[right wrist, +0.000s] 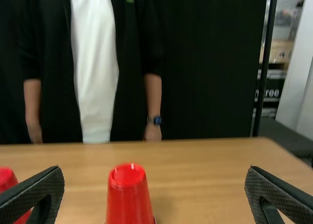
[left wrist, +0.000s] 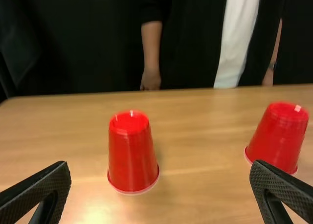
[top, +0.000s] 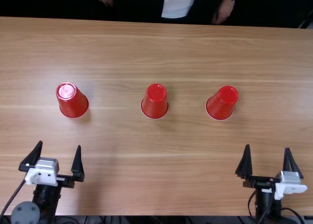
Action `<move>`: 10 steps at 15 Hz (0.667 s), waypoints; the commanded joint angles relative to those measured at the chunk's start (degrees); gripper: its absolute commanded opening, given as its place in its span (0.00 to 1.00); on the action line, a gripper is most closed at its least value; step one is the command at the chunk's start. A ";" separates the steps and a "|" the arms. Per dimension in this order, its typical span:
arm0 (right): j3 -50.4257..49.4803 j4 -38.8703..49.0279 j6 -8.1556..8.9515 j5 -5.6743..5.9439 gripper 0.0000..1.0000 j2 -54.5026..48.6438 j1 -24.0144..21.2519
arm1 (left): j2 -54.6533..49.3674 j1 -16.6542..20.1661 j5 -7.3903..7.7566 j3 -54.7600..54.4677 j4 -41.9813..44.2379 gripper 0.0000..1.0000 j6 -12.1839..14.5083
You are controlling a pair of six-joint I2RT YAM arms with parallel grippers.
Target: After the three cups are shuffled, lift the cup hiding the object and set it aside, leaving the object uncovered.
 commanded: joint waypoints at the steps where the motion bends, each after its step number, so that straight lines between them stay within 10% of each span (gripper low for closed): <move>1: 5.13 -1.58 -0.35 0.28 1.00 2.26 -0.56 | 4.28 1.15 -0.10 7.27 -1.66 1.00 1.21; 7: 31.24 -19.09 -0.98 0.07 1.00 23.97 -0.03 | 29.51 4.49 -0.42 41.72 -25.91 1.00 3.21; 10: 41.08 -32.28 -1.08 -0.04 1.00 33.90 0.23 | 39.00 4.58 -4.32 53.59 -37.41 1.00 8.06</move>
